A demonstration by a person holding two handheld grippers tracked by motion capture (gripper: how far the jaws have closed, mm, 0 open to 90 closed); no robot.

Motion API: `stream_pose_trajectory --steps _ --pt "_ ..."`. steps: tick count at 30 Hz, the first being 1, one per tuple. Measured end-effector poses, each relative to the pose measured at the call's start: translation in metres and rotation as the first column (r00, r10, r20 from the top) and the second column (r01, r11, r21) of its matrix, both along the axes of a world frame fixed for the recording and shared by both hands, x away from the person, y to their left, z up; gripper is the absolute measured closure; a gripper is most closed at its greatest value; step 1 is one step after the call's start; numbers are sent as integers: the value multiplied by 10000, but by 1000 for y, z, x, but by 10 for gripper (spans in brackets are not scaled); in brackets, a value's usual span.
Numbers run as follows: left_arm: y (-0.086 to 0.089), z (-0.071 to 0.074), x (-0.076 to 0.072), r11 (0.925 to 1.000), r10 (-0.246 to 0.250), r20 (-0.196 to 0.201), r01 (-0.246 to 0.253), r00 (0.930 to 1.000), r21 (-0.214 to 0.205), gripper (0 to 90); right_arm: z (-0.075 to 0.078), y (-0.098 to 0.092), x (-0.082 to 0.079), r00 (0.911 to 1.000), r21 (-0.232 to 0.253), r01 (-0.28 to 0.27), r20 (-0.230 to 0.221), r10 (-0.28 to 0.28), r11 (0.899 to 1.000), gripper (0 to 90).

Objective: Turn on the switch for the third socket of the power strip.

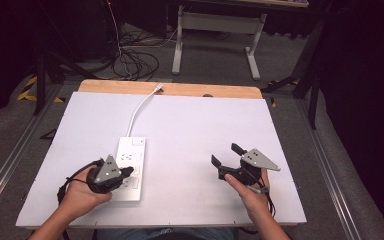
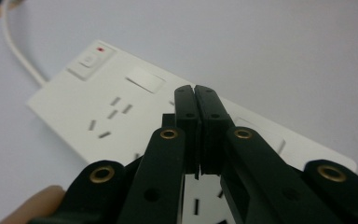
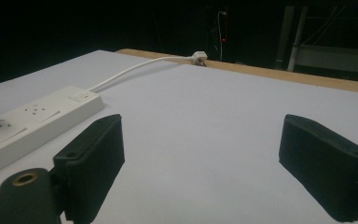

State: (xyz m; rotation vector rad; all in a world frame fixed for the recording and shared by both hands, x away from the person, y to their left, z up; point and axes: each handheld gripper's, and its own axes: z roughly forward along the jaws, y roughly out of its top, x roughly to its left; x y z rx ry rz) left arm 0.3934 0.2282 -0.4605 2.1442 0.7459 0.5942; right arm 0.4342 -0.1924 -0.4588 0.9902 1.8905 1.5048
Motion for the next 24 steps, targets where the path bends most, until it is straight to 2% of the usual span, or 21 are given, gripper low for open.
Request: stream_pose_trajectory --steps 2,5,11,17,19,24 --pt "8 2 1 9981 454 100 -449 9989 -432 889 0 0 -1 10000 13 -14 12 14 10000 144" --pt "19 4 1 9897 1072 161 -1052 9941 -969 890 1 1 0 10000 -14 -27 43 27 10000 144" --pt "32 9 0 9635 2004 402 -1895 9789 -1893 889 0 3 2 10000 -16 -79 29 79 10000 145" --pt "38 14 -4 9423 2480 819 -2207 9653 -2517 877 0 3 2 10000 -15 -89 20 89 10000 145" --pt "39 15 -4 9337 2683 926 -2351 9589 -2700 867 0 3 2 10000 -19 -81 17 81 10000 145" --pt "42 18 -5 9195 2993 1145 -2543 9473 -2998 843 0 3 2 10000 -22 -73 18 73 10000 145"
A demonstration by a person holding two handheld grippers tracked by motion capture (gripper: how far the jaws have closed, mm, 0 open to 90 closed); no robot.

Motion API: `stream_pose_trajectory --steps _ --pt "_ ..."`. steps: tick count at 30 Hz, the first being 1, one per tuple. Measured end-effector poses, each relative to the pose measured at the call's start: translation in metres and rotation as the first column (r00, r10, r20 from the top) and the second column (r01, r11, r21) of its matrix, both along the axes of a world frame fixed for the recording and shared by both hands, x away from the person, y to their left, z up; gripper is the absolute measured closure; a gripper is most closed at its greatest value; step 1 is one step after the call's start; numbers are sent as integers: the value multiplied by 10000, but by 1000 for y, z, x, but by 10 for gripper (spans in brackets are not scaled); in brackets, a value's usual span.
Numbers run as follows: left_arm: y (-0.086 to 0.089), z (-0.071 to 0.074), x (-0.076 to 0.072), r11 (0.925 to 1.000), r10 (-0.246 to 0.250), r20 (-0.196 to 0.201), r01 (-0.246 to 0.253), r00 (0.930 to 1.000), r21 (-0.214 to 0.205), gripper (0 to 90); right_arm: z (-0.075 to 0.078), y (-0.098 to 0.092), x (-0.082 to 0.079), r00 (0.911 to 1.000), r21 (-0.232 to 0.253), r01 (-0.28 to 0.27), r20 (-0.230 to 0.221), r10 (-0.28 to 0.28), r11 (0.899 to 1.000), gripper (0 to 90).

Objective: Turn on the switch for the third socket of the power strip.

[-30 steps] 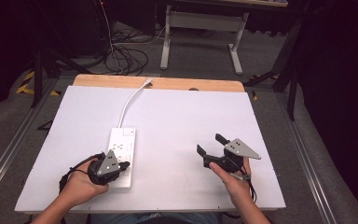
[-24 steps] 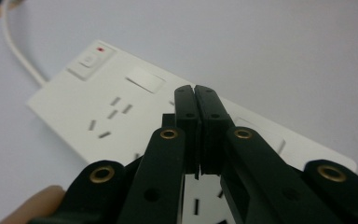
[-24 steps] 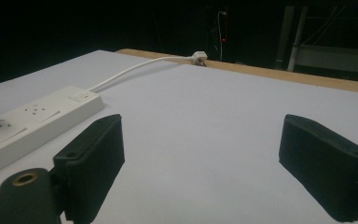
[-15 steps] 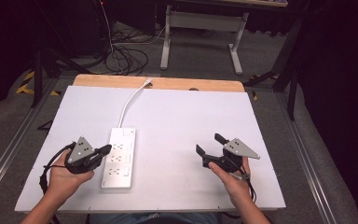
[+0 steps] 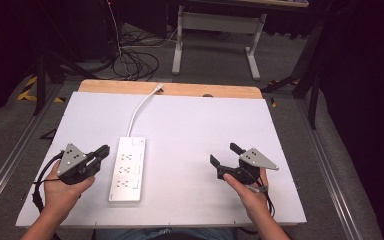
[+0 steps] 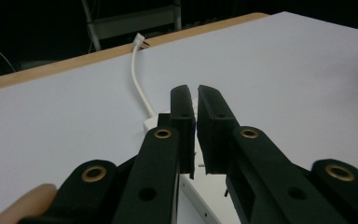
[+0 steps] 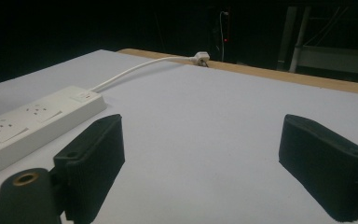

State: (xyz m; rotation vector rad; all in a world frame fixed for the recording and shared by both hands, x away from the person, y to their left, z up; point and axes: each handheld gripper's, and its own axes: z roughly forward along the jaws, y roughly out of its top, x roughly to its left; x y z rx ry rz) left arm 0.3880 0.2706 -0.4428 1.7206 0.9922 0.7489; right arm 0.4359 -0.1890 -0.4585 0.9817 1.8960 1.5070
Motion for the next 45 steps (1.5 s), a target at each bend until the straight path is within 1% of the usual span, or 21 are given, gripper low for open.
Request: stream_pose_trajectory --steps 8,11,15,19,22,24,25,26,30,31,38,43,45 --pt "1 2 -1 9998 175 195 -175 9997 -34 795 0 0 0 10000 -2 -5 -6 5 10000 145" --pt "2 3 -2 9996 285 325 -285 9991 -7 774 0 0 0 10000 -11 -8 -18 8 10000 145" --pt "7 7 -4 9987 497 542 -490 9973 -150 742 0 0 1 10000 -8 -8 -15 8 10000 145" --pt "13 9 -5 9961 825 633 -803 9946 -372 733 0 0 1 10000 6 -5 -14 5 10000 145" --pt "17 11 -6 9924 1188 758 -1160 9900 -412 713 0 0 1 10000 16 -13 -4 13 10000 145" --pt "19 11 -7 9890 1420 797 -1379 9867 -540 699 0 0 1 10000 24 -8 -11 8 10000 145" --pt "20 12 -7 9886 1443 802 -1402 9863 -544 696 0 0 1 10000 16 -11 -7 11 10000 145" --pt "20 12 -7 9869 1553 837 -1508 9843 -576 694 0 0 1 10000 10 -12 -11 12 10000 145" --pt "22 13 -8 9834 1748 905 -1694 9804 -646 682 0 1 1 10000 2 -19 5 19 10000 145" --pt "23 13 -8 9834 1749 903 -1694 9804 -654 681 0 1 1 10000 3 -20 9 20 10000 145" --pt "24 13 -9 9771 2060 912 -1997 9743 -733 653 0 1 1 10000 -5 -42 22 42 10000 146" --pt "26 14 -11 9722 2277 922 -2210 9694 -773 643 0 2 2 10000 -1 -75 8 75 10000 146" --pt "27 14 -11 9693 2393 947 -2321 9663 -812 637 0 2 2 10000 -1 -86 9 86 10000 146"
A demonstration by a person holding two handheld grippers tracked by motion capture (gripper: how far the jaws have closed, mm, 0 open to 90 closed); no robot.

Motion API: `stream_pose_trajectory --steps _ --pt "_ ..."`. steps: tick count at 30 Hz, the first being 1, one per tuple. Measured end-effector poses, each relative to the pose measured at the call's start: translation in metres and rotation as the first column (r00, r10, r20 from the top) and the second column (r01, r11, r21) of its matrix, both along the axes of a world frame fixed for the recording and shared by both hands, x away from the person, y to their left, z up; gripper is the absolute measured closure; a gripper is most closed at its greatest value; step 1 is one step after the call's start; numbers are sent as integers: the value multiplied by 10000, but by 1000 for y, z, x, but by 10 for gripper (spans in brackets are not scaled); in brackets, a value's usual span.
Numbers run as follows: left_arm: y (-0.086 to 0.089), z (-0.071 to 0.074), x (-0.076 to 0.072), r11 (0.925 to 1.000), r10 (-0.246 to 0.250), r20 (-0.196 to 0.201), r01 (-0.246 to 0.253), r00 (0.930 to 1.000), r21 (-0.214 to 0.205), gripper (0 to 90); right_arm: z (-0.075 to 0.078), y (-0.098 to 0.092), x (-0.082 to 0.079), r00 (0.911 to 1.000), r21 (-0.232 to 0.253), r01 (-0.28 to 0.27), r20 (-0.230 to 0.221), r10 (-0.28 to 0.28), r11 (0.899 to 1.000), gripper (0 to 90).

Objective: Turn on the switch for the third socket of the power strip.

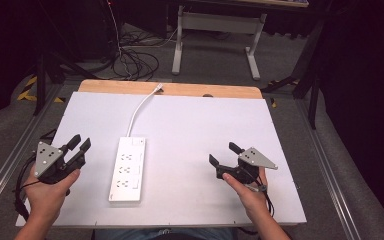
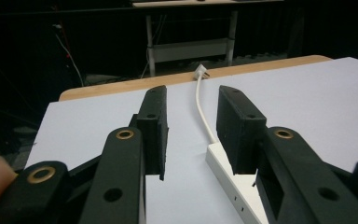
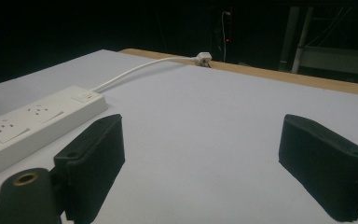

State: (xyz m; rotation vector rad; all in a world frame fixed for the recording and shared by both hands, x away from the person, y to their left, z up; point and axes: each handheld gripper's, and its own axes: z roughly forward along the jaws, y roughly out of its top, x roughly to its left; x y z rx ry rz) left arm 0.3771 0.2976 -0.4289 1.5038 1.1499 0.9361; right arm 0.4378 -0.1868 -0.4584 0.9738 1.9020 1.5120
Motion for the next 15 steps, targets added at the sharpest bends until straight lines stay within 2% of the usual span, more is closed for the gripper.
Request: stream_pose_trajectory --steps 15 --pt "2 0 0 9966 810 -77 -809 9967 119 578 0 1 0 10000 -33 -26 2 26 10000 146"
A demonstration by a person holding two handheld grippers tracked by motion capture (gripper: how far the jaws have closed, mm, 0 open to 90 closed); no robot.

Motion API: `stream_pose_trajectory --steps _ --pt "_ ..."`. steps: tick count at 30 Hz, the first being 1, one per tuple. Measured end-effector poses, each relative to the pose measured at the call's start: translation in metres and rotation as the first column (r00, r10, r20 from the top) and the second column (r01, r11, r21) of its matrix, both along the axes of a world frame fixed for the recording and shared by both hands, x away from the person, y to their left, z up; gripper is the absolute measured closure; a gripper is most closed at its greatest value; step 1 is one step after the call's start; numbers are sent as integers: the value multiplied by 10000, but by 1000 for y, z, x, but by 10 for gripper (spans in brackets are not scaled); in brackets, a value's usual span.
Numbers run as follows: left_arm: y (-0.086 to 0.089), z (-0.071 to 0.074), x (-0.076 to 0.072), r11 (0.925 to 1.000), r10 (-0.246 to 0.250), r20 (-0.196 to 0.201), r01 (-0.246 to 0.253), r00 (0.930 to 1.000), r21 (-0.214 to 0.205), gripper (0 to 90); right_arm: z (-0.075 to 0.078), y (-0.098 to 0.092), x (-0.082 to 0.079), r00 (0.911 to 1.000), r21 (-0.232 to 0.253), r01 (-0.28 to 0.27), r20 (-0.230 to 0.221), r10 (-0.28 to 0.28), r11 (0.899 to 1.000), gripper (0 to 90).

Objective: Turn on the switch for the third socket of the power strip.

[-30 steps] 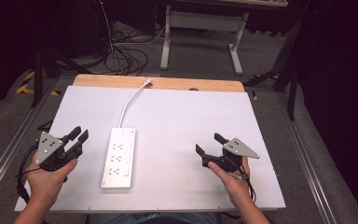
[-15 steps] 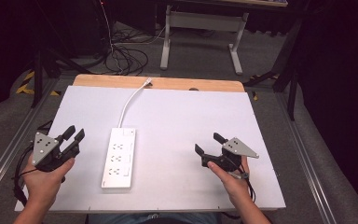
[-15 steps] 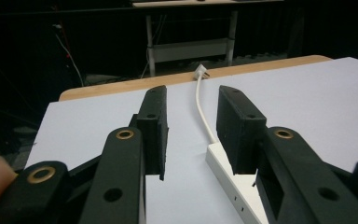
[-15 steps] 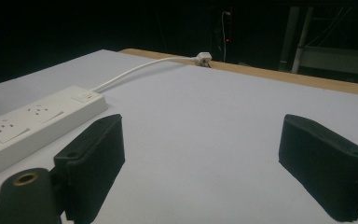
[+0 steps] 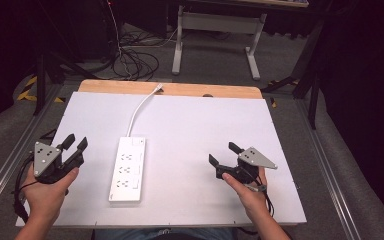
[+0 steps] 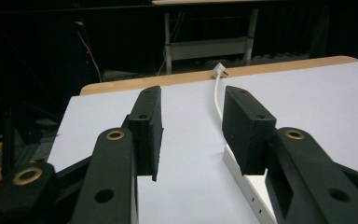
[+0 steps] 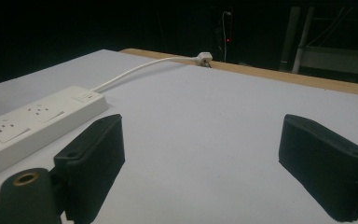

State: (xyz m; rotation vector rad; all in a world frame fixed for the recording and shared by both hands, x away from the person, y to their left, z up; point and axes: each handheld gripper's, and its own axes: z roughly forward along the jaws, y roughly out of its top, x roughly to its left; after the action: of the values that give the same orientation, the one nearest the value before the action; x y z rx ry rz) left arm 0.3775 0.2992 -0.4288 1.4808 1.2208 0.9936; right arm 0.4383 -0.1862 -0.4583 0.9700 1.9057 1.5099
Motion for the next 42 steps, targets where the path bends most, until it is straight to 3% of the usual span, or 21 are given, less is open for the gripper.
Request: stream_pose_trajectory --steps 18,35,42 --pt "-3 0 2 9984 485 -140 -481 9987 289 454 0 1 0 10000 23 -29 4 29 10000 146" --pt "-3 -2 4 9950 1002 22 -1002 9950 -10 229 0 0 0 10000 22 -12 -17 12 10000 146" --pt "-1 -2 3 9956 929 142 -927 9956 -108 147 0 0 0 10000 22 -15 -28 15 10000 145"
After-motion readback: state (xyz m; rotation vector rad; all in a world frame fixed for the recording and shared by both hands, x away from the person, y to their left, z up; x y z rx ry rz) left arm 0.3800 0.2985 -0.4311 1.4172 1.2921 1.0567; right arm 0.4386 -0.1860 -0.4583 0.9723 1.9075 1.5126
